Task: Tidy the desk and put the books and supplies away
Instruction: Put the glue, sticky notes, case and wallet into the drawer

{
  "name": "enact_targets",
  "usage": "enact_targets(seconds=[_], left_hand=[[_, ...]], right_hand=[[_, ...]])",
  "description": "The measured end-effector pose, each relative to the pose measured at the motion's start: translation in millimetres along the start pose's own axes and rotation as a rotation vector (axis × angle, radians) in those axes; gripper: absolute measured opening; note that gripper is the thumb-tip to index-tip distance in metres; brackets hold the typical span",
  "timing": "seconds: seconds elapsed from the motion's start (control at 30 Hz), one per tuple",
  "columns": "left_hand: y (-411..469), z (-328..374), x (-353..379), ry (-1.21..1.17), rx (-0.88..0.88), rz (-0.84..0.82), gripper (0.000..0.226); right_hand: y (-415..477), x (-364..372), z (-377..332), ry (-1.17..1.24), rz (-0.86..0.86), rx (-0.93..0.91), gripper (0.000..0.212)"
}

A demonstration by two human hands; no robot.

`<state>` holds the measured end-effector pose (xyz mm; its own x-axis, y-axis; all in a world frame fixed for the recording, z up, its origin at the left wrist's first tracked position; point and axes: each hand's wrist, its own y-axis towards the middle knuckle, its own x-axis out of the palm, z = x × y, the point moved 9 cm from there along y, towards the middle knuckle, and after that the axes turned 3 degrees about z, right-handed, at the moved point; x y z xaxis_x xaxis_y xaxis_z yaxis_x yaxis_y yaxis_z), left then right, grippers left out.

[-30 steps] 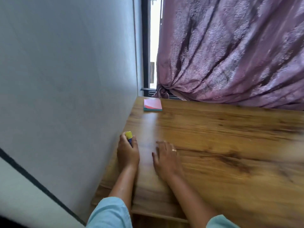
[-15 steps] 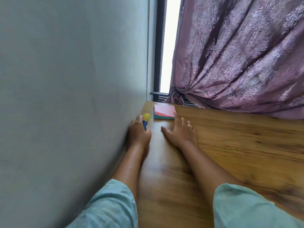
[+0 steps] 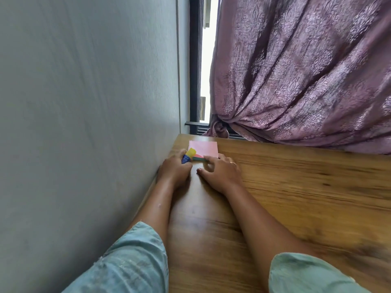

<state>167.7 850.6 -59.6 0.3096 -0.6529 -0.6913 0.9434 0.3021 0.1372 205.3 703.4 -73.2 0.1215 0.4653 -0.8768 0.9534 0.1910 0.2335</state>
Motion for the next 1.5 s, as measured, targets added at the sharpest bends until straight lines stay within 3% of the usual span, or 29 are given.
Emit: enact_targets(seconds=[0.17,0.23,0.37,0.47,0.57,0.73,0.83,0.97,1.07,1.23,1.4,1.5], left_hand=[[-45.8,5.2,-6.0,-0.125,-0.027,0.085,0.015],[-71.9,9.0,-6.7,-0.174,-0.051,0.103,0.014],[-134.4,18.0,-12.2,-0.295,-0.114,0.166,0.009],[-182.5,22.4,-14.5,-0.355,-0.143,0.204,0.021],[-221.0,26.6,-12.2,-0.349,-0.167,0.174,0.015],[-272.1,23.8,-6.8,-0.369,-0.209,0.109,0.004],[-306.9,28.8,-6.7,-0.367,-0.214,0.061,0.004],[-356.9,42.4,9.8,-0.544,-0.303,-0.079,0.004],[-393.2,62.5,17.1,-0.613,-0.33,-0.102,0.005],[-445.5,89.4,22.2,-0.541,-0.319,0.048,0.003],[-511.0,142.9,92.0,-0.379,-0.238,-0.374,0.011],[-559.4,152.6,130.8,-0.372,-0.324,-0.53,0.01]], right_hand=[[-48.2,-16.2,1.0,0.145,-0.036,0.047,0.06],[-74.9,-29.6,1.9,0.245,0.025,0.092,0.06],[-131.1,-58.0,25.9,0.595,0.222,0.293,0.03],[-175.2,-64.2,52.3,0.834,0.35,0.487,0.002],[-211.8,-60.1,72.2,0.949,0.383,0.646,0.018],[-266.6,-59.5,81.7,1.171,0.253,0.734,0.063],[-311.2,-72.2,73.7,1.354,0.194,0.744,0.062],[-375.6,-104.1,72.2,1.463,0.175,0.75,0.048],[-414.2,-129.4,87.7,1.455,0.119,0.75,0.04],[-464.2,-164.7,139.4,1.315,-0.032,0.7,0.029],[-502.6,-192.1,189.2,0.878,-0.309,0.577,0.022],[-521.7,-192.7,200.5,0.704,-0.437,0.5,0.017]])
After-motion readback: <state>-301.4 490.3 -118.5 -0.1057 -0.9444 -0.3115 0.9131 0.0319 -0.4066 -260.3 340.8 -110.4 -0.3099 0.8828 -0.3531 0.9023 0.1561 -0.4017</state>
